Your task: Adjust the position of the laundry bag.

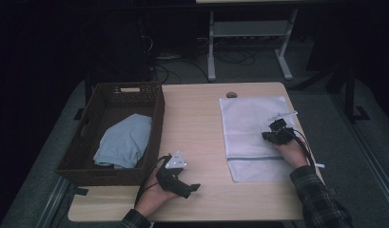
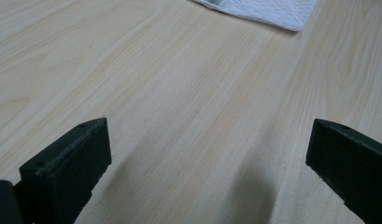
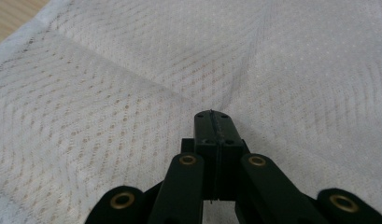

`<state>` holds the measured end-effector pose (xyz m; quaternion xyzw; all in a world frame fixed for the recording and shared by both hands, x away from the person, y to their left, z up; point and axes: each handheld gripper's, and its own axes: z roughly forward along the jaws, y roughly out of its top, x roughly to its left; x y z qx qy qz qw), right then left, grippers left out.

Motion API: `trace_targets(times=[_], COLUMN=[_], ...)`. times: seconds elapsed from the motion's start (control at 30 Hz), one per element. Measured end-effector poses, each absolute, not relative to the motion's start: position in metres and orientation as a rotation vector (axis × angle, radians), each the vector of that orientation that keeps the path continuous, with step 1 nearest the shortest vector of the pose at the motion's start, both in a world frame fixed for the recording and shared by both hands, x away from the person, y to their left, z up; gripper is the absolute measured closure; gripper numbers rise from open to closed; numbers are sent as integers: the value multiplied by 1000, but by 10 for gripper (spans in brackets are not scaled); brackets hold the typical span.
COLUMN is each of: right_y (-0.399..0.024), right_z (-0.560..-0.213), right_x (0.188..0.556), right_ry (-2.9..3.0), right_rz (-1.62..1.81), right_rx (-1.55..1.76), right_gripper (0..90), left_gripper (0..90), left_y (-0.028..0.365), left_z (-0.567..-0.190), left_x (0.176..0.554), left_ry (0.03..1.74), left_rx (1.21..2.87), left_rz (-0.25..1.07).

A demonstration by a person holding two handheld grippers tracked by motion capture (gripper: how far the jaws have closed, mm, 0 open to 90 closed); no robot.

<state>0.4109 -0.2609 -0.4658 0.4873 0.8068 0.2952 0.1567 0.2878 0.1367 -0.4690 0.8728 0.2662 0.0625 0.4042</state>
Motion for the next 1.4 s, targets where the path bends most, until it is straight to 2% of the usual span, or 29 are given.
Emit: trace_targets(times=[0.6, 0.93, 1.4], right_y=[-250, -245, -213], right_z=[-463, -463, -462], right_x=[381, 381, 384], right_ry=[2376, 2393, 2440], right_rz=[812, 820, 850], right_rx=[1335, 1316, 1286], right_gripper=[896, 896, 896], left_gripper=[0, 0, 0], left_y=[134, 133, 137], left_z=[-469, -469, -468], left_x=[287, 285, 284], left_ry=[658, 650, 661], left_rx=[2213, 2218, 2214], left_rz=[154, 155, 170])
